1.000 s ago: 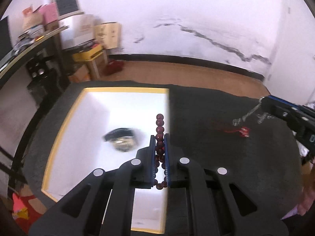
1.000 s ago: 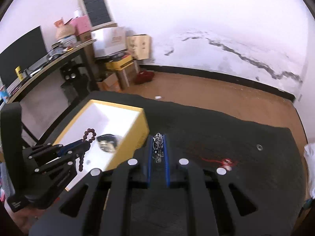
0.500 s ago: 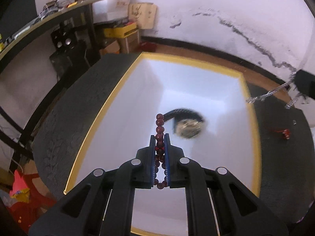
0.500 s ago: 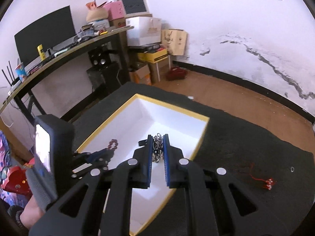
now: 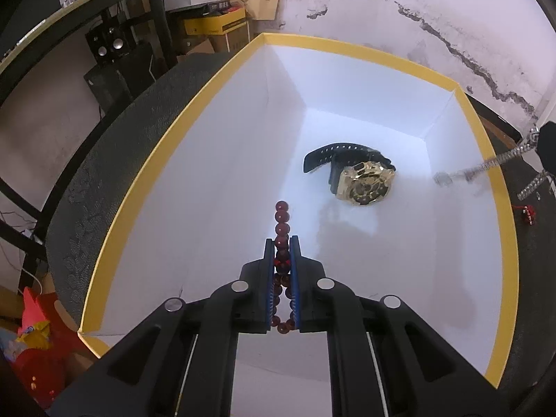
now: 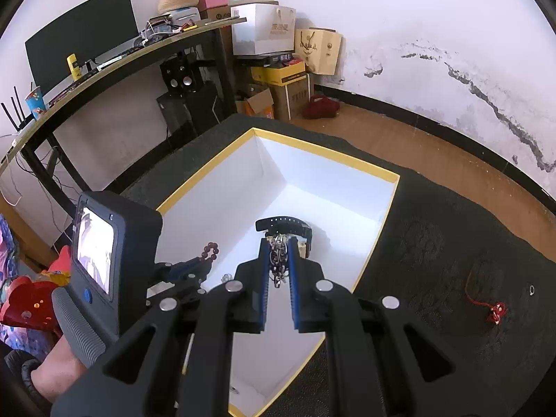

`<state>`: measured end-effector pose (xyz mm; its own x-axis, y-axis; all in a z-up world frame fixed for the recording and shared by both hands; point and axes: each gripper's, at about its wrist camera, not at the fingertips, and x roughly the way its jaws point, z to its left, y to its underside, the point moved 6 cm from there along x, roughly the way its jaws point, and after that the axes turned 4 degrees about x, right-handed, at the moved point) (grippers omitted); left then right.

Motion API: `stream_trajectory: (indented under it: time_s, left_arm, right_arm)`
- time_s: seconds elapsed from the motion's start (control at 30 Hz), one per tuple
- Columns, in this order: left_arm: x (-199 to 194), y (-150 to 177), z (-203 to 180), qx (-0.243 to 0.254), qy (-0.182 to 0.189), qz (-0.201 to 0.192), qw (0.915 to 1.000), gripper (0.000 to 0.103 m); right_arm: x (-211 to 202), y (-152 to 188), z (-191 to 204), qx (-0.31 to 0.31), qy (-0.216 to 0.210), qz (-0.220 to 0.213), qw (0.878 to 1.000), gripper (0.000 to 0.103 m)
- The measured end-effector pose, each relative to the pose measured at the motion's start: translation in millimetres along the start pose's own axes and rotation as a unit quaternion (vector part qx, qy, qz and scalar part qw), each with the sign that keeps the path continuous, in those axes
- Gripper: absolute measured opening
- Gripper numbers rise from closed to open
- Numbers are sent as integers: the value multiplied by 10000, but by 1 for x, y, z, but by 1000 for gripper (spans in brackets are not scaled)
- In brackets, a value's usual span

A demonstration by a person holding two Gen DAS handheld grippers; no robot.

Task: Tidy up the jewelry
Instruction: 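Carry the bracelet into the white box and open the left tool while the right tool carries the chain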

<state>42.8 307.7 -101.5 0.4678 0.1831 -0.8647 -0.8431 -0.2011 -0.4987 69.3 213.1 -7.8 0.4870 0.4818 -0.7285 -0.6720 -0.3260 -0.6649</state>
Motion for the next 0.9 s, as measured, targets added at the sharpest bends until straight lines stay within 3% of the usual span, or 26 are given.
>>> stream_trajectory:
  time_s: [0.67,0.7,0.73,0.77,0.8,0.9]
  left_arm:
    - [-3,4,-3,76,-89,22,9999,10]
    - [-5,4,-4,139,-135,-19,9998,22]
    - [-7,4,-5,169,-182,-28,9997,57]
    - [-9,4,-5,159,-222,-15,9996,78]
    - [-12,4,-5,119,-187,-60,9997,91]
    - [-19,5,-5,126,-215,-144,9996,93]
  right_arm:
    - [3,3,-3,36,17,-32,10000,11]
    - [2,2,-4,45,17,-33,10000,11]
    - [1,2,-4,52,19,-36,10000,11]
    - [1,1,-5,55,20,-35,10000,11]
    - [2,2,-5,61,18,-32,10000,11]
    - [3,1,-5,50,12,-14,10000,11]
